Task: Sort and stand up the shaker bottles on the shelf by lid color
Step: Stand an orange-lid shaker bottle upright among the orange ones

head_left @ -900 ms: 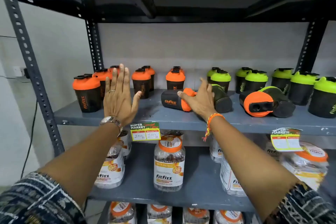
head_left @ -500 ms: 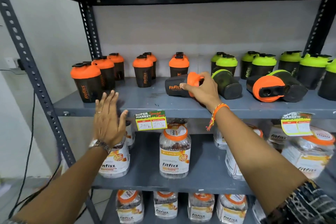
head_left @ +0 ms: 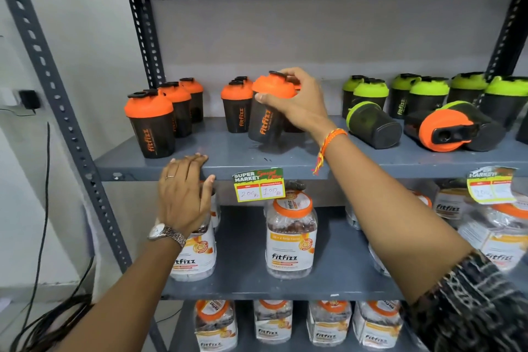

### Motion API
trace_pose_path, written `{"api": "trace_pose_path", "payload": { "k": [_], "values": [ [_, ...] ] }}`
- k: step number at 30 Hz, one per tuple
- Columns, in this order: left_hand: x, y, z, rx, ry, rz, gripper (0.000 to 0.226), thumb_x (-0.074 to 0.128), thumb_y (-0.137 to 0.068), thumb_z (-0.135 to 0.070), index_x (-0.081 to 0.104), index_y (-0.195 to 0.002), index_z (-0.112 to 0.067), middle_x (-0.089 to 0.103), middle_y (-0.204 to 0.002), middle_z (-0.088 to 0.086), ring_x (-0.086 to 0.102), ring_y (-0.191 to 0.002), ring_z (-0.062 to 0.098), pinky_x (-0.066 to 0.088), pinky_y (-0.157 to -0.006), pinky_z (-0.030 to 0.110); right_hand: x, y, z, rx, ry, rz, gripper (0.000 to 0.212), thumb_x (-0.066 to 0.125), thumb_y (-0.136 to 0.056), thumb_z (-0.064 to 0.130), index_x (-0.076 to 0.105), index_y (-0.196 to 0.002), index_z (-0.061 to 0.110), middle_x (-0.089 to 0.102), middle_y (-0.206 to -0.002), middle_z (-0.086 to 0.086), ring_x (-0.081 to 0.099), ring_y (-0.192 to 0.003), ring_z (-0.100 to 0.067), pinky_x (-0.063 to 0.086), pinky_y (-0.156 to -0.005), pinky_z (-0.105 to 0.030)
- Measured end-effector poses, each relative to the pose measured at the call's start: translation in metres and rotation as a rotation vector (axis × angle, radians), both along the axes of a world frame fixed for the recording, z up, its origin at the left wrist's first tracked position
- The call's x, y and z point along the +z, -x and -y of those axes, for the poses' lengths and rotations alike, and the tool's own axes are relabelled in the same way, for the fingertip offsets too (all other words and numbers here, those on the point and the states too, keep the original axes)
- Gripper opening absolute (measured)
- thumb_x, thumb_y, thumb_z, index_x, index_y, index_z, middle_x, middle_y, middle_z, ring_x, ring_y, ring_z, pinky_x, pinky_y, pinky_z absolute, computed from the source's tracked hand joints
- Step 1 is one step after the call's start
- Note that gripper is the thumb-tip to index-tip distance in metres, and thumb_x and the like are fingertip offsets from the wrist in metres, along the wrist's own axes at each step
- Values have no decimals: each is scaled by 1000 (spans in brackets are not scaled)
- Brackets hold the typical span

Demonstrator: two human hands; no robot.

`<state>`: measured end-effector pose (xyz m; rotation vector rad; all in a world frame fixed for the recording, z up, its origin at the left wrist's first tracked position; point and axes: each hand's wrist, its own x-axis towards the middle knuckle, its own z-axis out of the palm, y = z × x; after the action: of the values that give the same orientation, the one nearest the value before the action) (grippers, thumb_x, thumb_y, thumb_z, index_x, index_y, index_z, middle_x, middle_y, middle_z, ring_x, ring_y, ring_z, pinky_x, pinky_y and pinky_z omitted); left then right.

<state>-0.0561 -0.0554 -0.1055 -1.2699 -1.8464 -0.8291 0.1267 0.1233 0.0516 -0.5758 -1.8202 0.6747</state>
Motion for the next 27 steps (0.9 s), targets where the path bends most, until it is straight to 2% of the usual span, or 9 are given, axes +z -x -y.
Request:
{"api": "trace_pose_path", "payload": {
  "k": [2, 7, 10, 19, 27],
  "values": [
    [0, 0, 0, -10, -8, 5, 42, 49, -94, -33, 61, -127, -11, 67, -127, 11, 57, -117, 32, 30, -112, 43, 6, 12, 10, 45, -71, 49, 65, 90, -60, 52, 67, -115, 26, 66, -120, 5, 58, -118, -19, 50, -103, -38],
    [-1, 2, -1, -28, -12, 47, 42, 49, -95, -35, 61, -129, -13, 67, -129, 10, 58, -120, 31, 29, -116, 43, 5, 36, 24, 104, -142, 104, 65, 92, -68, 42, 65, -123, 20, 61, -122, 4, 52, -111, -13, 47, -100, -32],
    [-3, 1, -1, -31, -15, 65, 42, 49, -95, -36, 60, -129, -14, 66, -130, 9, 57, -122, 30, 27, -118, 42, -2, 46, 24, 105, -167, 133, 68, 92, -67, 43, 64, -125, 20, 63, -129, -1, 54, -111, -14, 50, -100, -37],
    [-4, 1, -2, -39, -17, 101, 46, 44, -96, -40, 62, -129, -13, 66, -131, 10, 58, -124, 30, 28, -118, 43, -17, 53, 16, 206, -156, 137, 66, 92, -70, 32, 63, -128, 20, 56, -127, 6, 53, -116, -15, 54, -101, -43],
    [-5, 1, -3, -44, -24, 119, 48, 44, -95, -41, 62, -130, -12, 66, -132, 11, 58, -125, 30, 28, -119, 44, -18, 54, 13, 240, -120, 204, 72, 89, -75, 32, 55, -137, 21, 52, -146, -7, 47, -122, -18, 50, -102, -40]
  ]
}}
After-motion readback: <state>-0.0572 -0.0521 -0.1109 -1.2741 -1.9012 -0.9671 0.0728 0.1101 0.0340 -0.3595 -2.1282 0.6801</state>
